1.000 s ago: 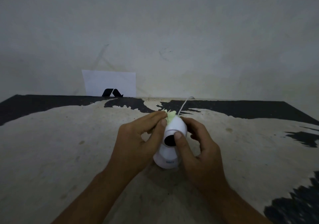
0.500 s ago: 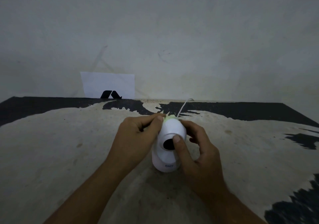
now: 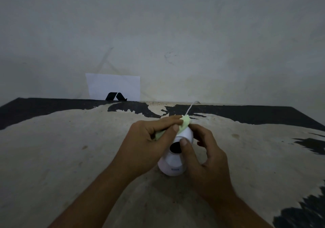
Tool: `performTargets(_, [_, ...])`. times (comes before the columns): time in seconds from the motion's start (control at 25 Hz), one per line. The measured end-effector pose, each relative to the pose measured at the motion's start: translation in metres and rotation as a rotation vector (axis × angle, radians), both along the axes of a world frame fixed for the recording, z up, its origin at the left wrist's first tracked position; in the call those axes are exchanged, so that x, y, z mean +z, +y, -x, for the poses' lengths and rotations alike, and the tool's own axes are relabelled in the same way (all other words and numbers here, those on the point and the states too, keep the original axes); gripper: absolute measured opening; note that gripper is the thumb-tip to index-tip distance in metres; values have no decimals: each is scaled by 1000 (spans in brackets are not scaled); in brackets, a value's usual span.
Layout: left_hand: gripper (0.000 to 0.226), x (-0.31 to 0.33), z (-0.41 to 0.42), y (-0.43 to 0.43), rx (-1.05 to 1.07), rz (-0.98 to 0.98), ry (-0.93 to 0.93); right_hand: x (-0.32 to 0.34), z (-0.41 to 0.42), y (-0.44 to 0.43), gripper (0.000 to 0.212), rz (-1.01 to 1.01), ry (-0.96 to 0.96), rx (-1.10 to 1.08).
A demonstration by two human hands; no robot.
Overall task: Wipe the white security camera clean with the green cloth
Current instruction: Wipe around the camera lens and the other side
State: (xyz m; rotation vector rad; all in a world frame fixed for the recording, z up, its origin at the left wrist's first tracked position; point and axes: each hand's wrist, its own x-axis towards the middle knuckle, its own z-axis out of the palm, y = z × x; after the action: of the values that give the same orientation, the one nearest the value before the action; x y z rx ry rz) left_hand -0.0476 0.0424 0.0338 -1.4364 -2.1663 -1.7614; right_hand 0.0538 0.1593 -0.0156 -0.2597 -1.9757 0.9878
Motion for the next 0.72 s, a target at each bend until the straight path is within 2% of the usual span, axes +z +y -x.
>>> performTargets(0.16, [27,-4,6,0,91,12,-10,1,-1,0,50,-14,-1,-11])
performTargets(0.28, [28,1,-1,-1,15,23,34,1,0,0,47,20,22,12])
performTargets(0.48, [28,8,1,-5,-91,186,263,3,-2,2,61,205,96,87])
performTargets(0.72, [29,12,11,-9,1,191,106,5,-4,4,75,194,28,132])
